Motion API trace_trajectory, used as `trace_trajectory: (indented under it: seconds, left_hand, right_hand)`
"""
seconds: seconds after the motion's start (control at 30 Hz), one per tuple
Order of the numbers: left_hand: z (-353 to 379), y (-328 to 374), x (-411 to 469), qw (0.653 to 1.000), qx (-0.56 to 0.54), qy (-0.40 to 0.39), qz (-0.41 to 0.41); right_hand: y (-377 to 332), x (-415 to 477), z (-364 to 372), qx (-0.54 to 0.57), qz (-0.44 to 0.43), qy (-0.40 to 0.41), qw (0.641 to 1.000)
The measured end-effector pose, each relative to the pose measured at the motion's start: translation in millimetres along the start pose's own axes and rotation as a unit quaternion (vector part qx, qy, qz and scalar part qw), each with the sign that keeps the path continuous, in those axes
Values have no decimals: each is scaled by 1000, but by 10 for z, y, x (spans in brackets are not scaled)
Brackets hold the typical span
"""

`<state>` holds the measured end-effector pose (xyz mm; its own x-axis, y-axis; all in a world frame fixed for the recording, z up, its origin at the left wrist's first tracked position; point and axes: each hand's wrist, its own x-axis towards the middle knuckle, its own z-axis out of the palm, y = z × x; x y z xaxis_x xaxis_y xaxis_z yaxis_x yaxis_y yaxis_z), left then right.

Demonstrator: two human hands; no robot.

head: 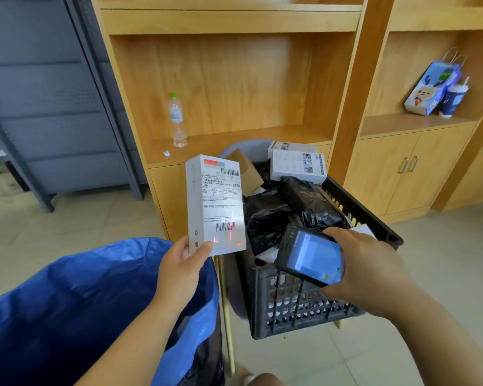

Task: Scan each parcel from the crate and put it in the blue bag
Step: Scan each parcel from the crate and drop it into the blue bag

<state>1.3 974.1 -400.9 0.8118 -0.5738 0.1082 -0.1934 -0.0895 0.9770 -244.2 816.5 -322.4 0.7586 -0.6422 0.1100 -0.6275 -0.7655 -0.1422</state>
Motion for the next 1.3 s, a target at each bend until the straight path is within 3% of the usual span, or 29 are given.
trace_trajectory:
  seconds: [0.3, 0.47, 0.57, 0.67, 0.83, 1.0, 1.1, 1.2, 1.3]
  left_hand:
    - [-192, -38, -34, 996, -65, 20, -60]
    - [-526, -142, -39, 939, -280, 8, -198]
    - [-845, -300, -56, 910, -341, -18, -236]
    - [-1168, -486, -74, 902, -350, -38, -251]
    - [-1745, -920, 20, 919, -250, 73, -297]
    - [-2232, -1532, 198, 909, -109, 138, -377]
    - [-2379, -1972, 352, 892, 7, 79, -444]
    - [-2394, -2341, 486, 847, 155, -18, -509]
    - [-2296, -2688, 638, 807, 176, -92, -557]
  right_hand:
    - [-155, 14, 41, 36, -5, 15, 999]
    - [-447, 152, 143, 41, -32, -6, 999]
    - [-712, 257, 238, 45, -57, -26, 997]
    - [-1015, 405, 374, 42, -83, -57, 994]
    - [-1519, 723, 703, 25, -125, -95, 987]
    - [-1955, 1071, 1144, 17, -174, -140, 975]
    - [-2165, 1253, 1428, -5, -197, -158, 968]
    - [-2343, 1414, 1702, -27, -214, -181, 960]
    - [-2476, 1554, 1965, -57, -231, -206, 949]
